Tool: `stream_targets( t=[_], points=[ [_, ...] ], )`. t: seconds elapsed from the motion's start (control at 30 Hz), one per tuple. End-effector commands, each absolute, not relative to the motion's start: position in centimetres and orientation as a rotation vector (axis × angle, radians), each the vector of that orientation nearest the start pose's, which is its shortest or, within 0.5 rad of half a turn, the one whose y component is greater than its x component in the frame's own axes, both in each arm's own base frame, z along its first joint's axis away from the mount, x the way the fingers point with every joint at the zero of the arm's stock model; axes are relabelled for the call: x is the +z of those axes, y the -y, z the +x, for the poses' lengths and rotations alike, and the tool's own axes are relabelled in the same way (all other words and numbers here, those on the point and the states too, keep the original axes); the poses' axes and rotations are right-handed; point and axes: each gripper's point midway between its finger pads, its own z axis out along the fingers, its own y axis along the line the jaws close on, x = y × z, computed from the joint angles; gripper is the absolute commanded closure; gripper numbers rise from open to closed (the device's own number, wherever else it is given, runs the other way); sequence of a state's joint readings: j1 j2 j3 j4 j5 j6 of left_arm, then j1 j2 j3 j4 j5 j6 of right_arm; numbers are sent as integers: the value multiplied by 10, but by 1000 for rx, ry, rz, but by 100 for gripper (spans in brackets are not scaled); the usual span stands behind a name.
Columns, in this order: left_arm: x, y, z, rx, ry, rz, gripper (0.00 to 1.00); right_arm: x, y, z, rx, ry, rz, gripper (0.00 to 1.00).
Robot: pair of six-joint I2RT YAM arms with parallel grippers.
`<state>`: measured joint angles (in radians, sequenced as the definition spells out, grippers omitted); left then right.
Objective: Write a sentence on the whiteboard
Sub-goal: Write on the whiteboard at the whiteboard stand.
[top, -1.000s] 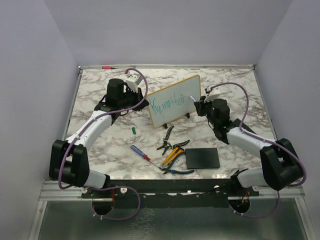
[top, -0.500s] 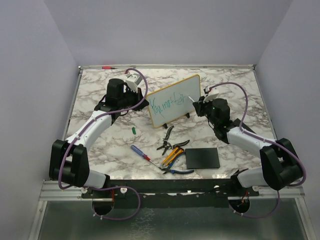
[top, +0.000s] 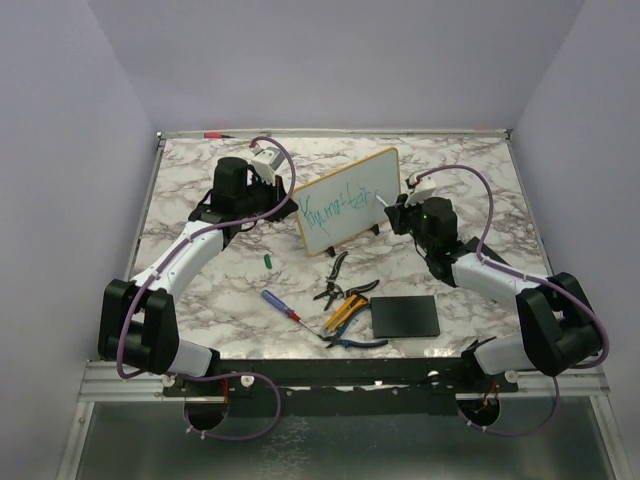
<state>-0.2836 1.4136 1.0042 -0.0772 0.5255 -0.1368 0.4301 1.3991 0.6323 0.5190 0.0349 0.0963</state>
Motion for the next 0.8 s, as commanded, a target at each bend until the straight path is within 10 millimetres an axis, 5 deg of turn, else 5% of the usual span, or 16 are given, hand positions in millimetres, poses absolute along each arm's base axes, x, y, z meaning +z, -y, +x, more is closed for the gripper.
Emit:
stream_targets(
  t=[0.0, 0.57, 0.77],
  points=[
    [199, 199, 366, -755, -1999, 491, 97, 127, -167, 385, 302, -1871, -254, 99],
    [200, 200, 366, -759, -1998, 494, 97, 194, -171, 416, 246, -1722, -266, 99],
    [200, 200, 366, -759, -1997, 494, 97, 198, -173, 418, 250, -1715, -272, 99]
  ],
)
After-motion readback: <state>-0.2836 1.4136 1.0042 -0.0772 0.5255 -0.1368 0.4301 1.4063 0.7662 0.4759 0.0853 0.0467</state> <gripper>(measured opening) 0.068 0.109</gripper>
